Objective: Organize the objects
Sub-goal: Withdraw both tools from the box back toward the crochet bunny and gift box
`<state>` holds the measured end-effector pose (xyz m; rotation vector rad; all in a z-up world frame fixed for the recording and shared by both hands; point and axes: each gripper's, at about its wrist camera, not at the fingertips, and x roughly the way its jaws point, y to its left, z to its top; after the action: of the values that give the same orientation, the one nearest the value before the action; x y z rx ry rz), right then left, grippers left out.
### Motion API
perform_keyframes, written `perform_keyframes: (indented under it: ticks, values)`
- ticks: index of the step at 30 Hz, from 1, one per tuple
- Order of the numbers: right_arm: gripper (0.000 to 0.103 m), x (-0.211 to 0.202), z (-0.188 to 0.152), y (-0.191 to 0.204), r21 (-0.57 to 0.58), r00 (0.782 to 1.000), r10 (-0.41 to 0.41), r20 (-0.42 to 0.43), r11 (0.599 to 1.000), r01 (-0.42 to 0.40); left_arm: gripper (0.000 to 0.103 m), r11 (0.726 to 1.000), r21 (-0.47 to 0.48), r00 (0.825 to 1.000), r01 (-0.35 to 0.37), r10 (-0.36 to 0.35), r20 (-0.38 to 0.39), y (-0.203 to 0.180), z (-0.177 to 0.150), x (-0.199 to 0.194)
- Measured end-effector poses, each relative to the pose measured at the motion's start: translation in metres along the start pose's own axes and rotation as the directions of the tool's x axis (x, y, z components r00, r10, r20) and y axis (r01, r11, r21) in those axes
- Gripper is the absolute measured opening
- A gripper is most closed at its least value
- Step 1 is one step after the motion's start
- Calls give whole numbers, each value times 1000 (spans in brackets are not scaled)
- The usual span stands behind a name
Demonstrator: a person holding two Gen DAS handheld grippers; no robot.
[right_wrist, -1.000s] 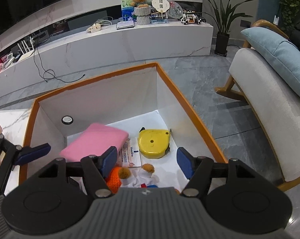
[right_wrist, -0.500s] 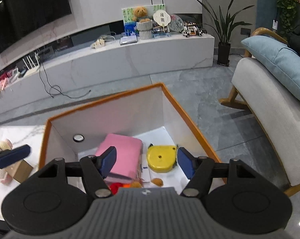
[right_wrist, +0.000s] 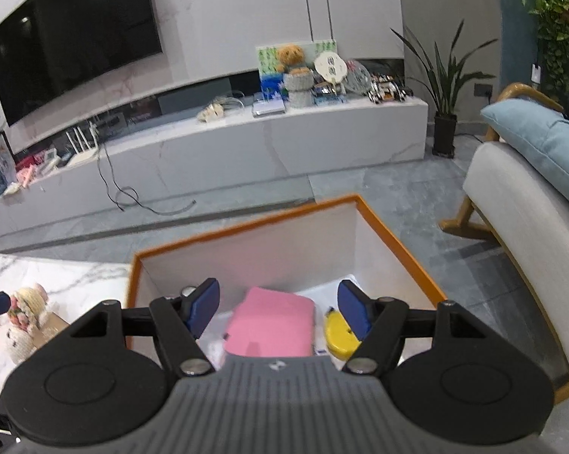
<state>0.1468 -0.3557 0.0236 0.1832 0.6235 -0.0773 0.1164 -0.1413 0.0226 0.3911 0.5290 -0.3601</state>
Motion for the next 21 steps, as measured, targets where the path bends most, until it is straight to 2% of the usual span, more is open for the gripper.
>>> perform_keyframes:
  ticks: [11, 15, 21]
  values:
    - [76, -9, -1, 40, -35, 984, 120, 133, 993, -117, 98, 993, -88, 996, -82, 79, -39, 56, -35, 5]
    - [77, -13, -3, 63, -111, 976, 166, 143, 982, -151, 98, 986, -136, 992, -99, 87, -92, 77, -52, 12]
    - [80, -21, -6, 106, -245, 963, 221, 152, 953, -180, 98, 976, -188, 988, -108, 86, -125, 107, -69, 15]
